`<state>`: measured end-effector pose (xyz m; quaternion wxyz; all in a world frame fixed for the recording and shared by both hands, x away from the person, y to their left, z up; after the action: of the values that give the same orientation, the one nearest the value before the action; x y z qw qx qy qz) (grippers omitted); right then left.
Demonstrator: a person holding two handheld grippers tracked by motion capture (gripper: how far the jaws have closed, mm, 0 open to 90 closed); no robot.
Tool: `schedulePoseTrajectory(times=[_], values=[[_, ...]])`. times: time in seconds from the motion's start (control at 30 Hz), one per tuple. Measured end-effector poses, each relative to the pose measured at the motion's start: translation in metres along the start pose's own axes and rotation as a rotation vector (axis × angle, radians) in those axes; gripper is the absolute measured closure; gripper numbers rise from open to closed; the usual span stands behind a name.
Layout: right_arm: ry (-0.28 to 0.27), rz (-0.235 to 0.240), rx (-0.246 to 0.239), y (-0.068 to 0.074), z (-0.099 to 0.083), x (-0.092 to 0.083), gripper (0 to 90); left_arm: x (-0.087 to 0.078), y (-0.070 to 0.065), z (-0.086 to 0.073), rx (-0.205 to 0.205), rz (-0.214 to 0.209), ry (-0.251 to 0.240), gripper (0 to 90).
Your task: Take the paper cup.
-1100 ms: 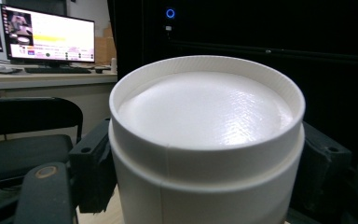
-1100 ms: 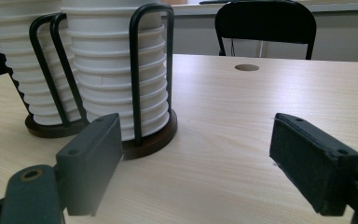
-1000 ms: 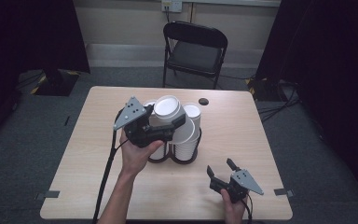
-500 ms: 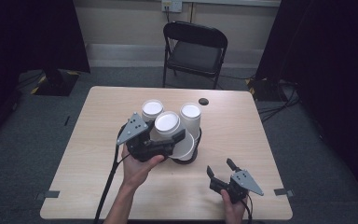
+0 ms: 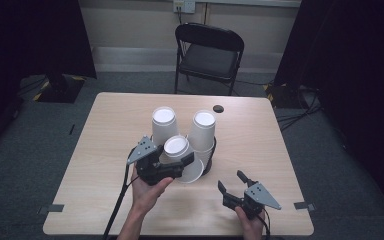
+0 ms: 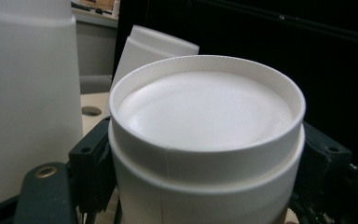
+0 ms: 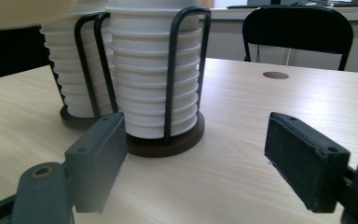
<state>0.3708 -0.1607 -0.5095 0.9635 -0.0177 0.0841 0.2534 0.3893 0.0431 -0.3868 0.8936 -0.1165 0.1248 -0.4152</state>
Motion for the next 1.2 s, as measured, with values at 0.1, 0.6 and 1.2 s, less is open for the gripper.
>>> schedulePoseTrajectory(times=[0.1, 0.6, 1.2], values=[[0.004, -0.003, -0.01, 0.003, 0.0, 0.001, 22.8, -0.001, 0.001, -0.006, -0.021, -0.007, 0.004, 21.7], [-0.019, 0.179, -0.108, 0.062, 0.002, 0.009, 33.5, -0.005, 0.004, -0.039, -0.139, -0.005, 0.041, 21.6], [-0.178, 0.272, -0.173, 0.085, 0.024, 0.013, 49.0, -0.011, -0.011, -0.041, -0.228, -0.058, 0.027, 21.6]])
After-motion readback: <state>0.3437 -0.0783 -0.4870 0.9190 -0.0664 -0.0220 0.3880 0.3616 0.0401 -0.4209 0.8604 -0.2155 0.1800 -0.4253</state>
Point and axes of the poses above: each handheld gripper's, and its own axes: x roughly forward along the jaws, z roughly out of its top, y roughly to its left, the point moved 8 cm from there along x, roughly forward along the jaws, and after that the axes turned 1 degree about -x, right-handed, at the moved point
